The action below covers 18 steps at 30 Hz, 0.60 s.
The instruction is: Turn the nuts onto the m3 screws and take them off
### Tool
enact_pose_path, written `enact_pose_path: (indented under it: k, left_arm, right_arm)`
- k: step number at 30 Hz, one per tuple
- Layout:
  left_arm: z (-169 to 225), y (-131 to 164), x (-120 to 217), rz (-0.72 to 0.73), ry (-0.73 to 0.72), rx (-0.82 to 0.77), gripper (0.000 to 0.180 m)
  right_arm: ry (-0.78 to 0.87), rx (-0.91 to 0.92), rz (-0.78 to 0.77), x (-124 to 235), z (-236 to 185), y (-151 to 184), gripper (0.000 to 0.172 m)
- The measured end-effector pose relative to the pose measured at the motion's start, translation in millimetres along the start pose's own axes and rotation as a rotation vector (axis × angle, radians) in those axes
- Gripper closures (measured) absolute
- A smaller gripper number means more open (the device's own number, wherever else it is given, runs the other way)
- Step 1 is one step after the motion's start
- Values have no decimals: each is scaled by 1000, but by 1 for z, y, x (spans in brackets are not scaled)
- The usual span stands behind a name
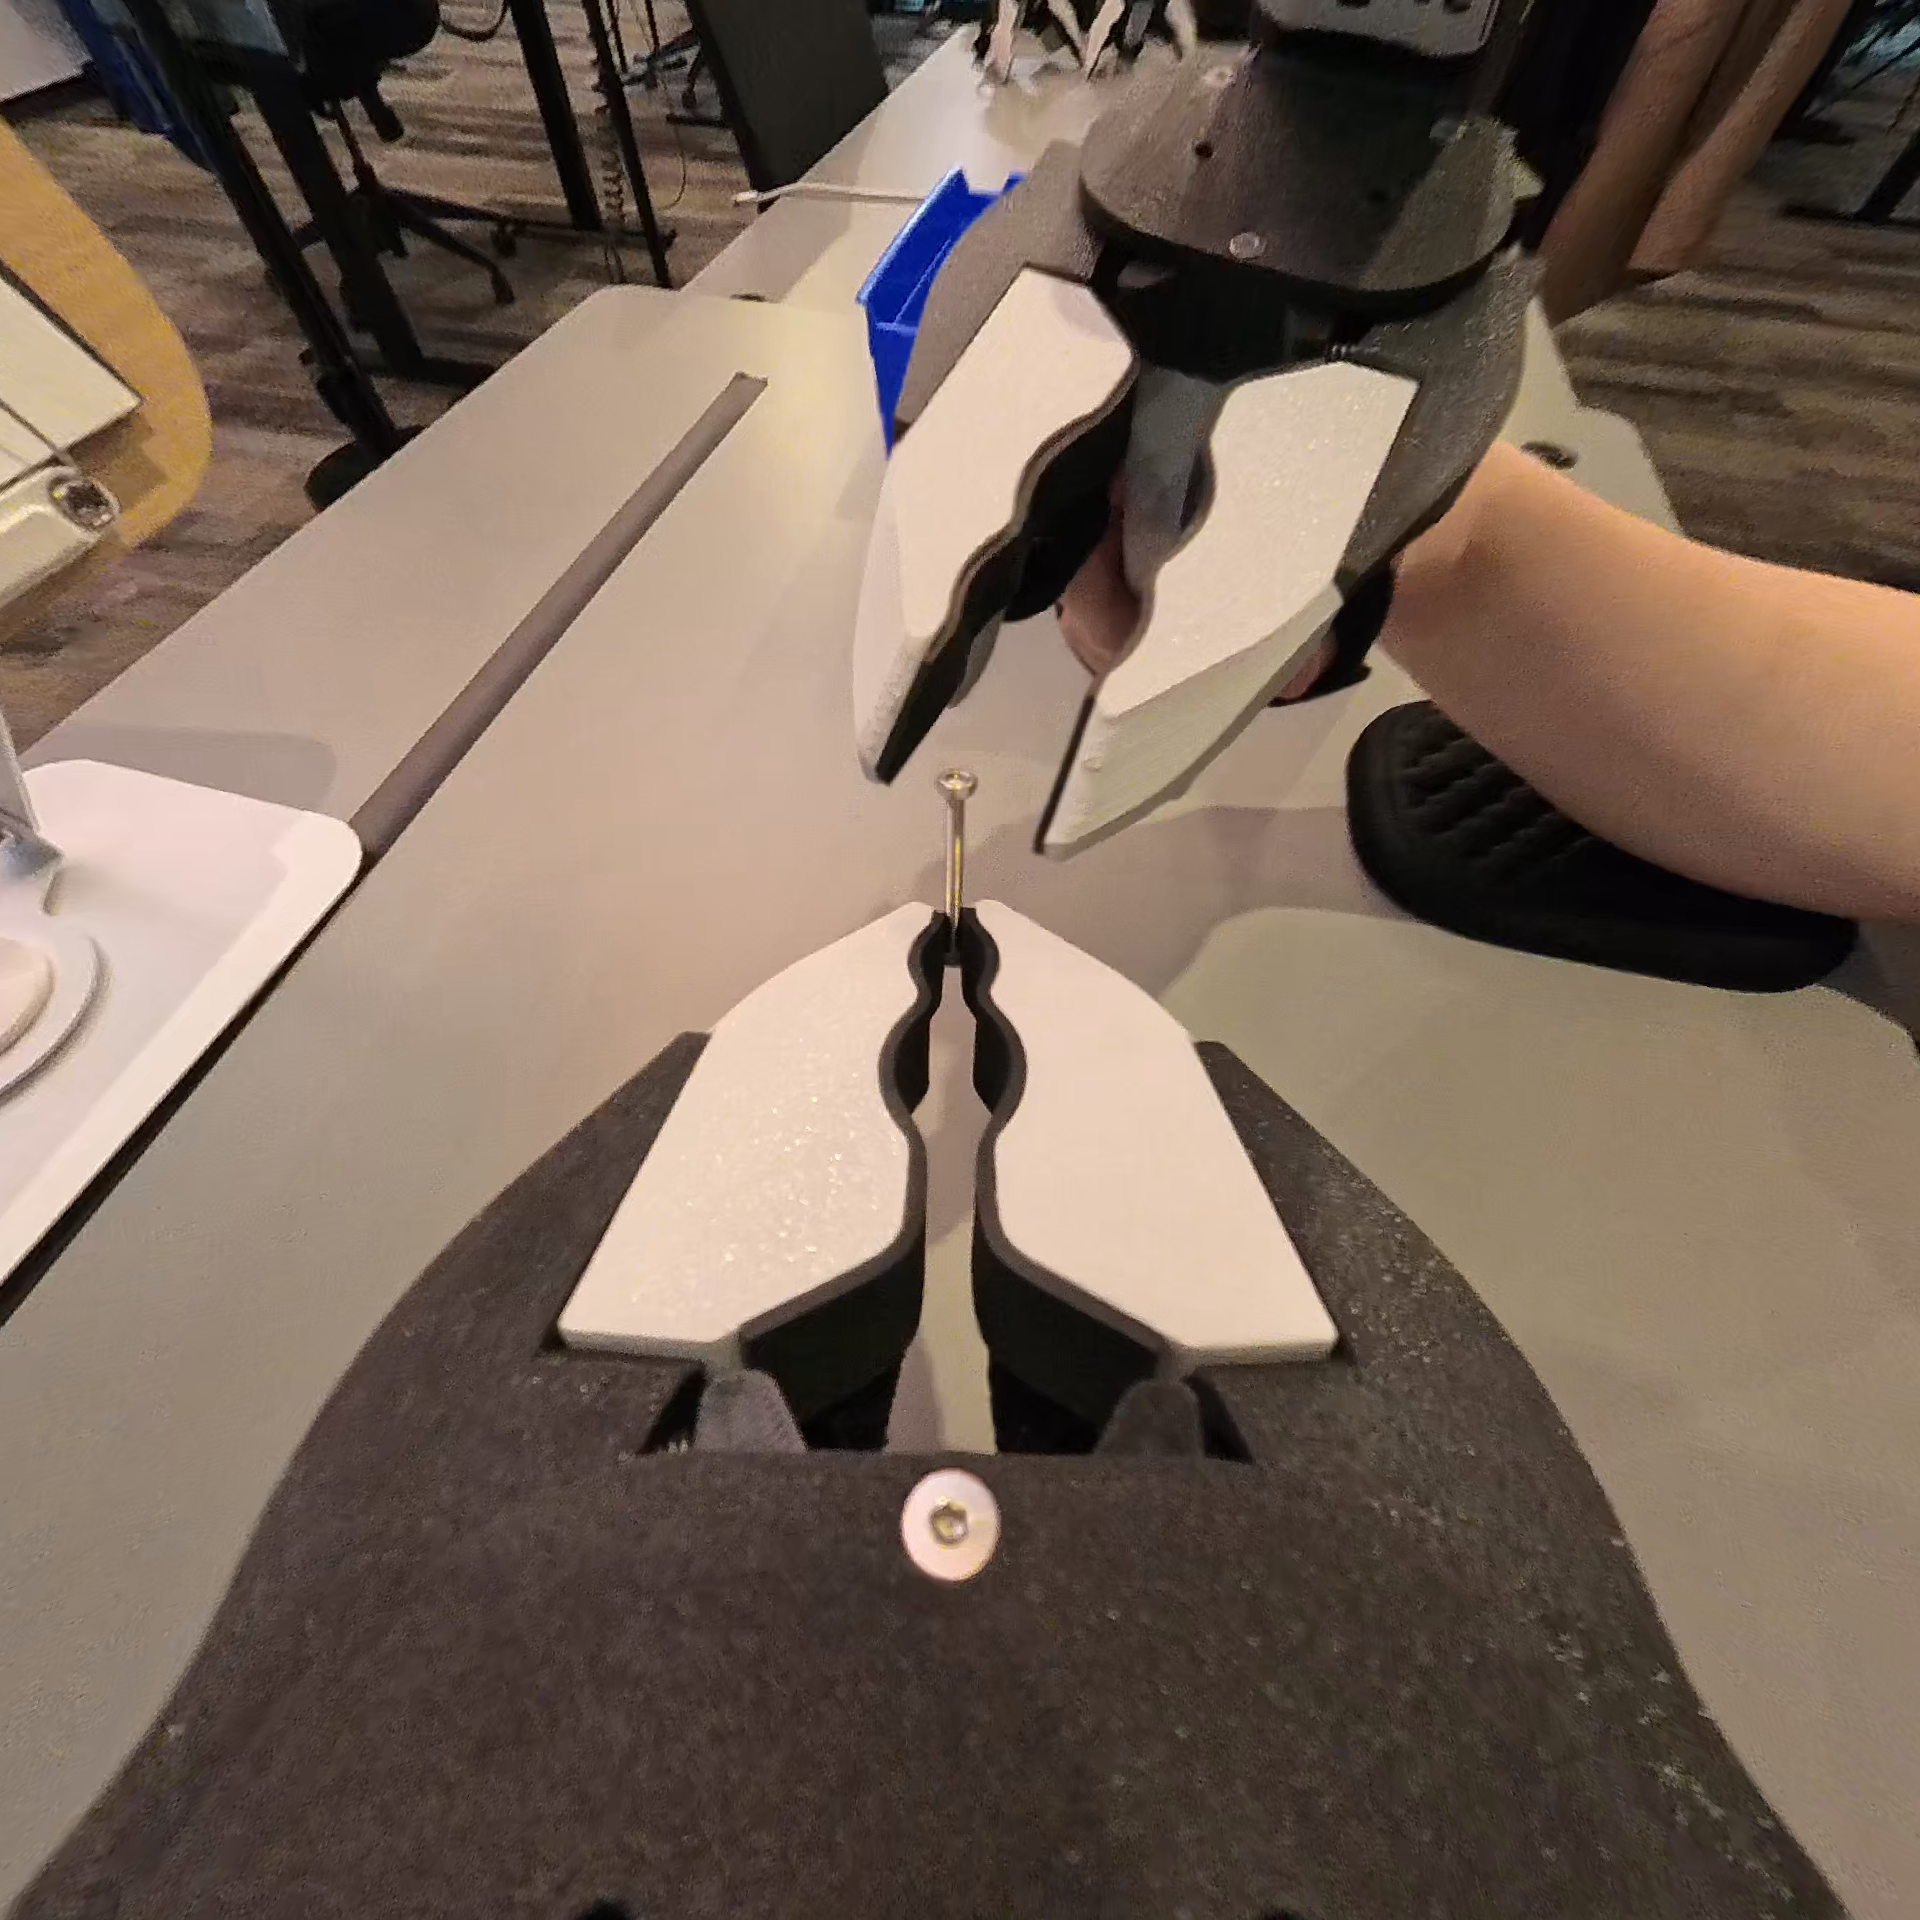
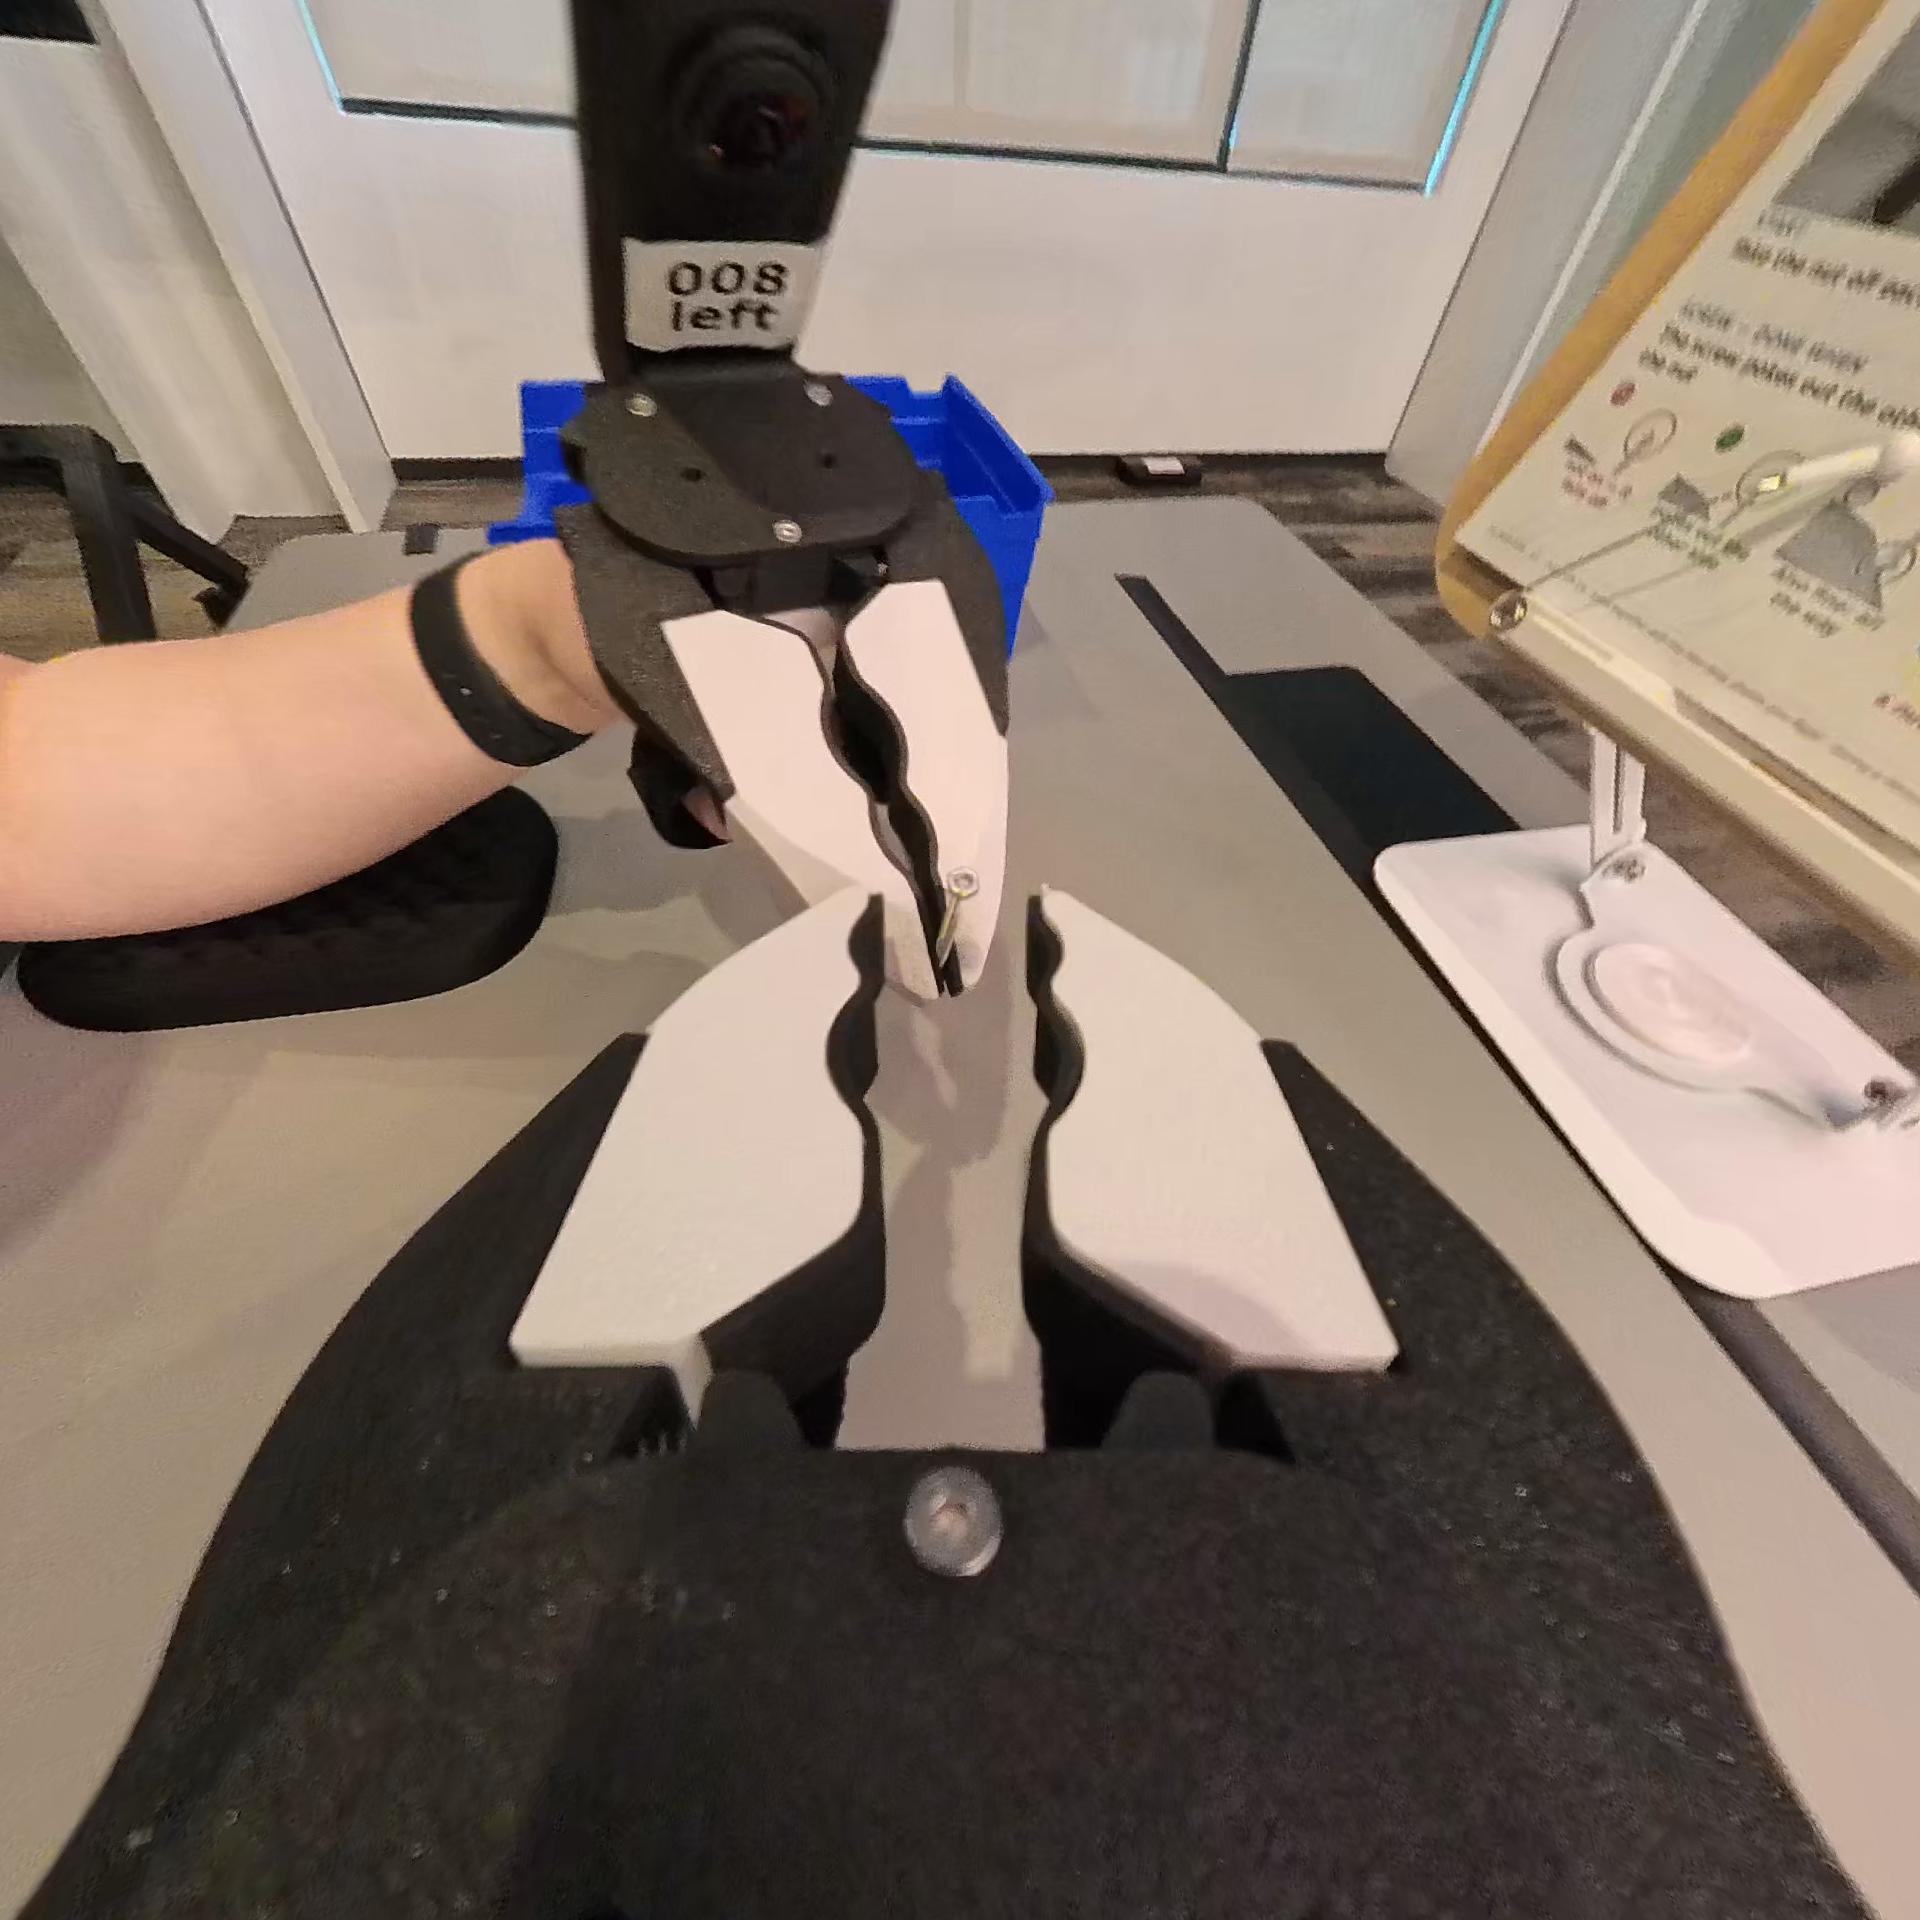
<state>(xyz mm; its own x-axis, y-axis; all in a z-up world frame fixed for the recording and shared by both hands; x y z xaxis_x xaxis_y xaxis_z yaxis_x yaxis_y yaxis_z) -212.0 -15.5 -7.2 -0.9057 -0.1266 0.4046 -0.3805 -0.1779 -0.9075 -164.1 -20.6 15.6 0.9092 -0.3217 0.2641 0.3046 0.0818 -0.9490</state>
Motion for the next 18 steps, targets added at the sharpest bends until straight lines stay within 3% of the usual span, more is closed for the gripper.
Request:
enact_pose_path:
  k: [7, 18]
  left_arm:
    - [15, -12, 6, 76, 83, -26, 178]
    - [20, -15, 4, 87, 91, -64, 178]
  right_arm:
    - [-44, 92, 144, 14, -12, -23, 148]
    - [-57, 130, 108, 10, -17, -20, 149]
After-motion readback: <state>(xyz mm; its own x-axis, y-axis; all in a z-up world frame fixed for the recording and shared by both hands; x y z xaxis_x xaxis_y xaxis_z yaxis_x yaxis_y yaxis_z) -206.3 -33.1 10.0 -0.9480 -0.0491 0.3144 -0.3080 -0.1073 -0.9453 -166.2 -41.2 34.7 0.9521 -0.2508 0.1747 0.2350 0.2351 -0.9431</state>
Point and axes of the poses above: each gripper's, where its closed fingertips meet, x back along the fingers, y out of its underside, z = x × y across the jaws, the point moved 3 cm from there along x, back along the fingers, and after that the axes turned 6 degrees about x, right-handed, at the moved point
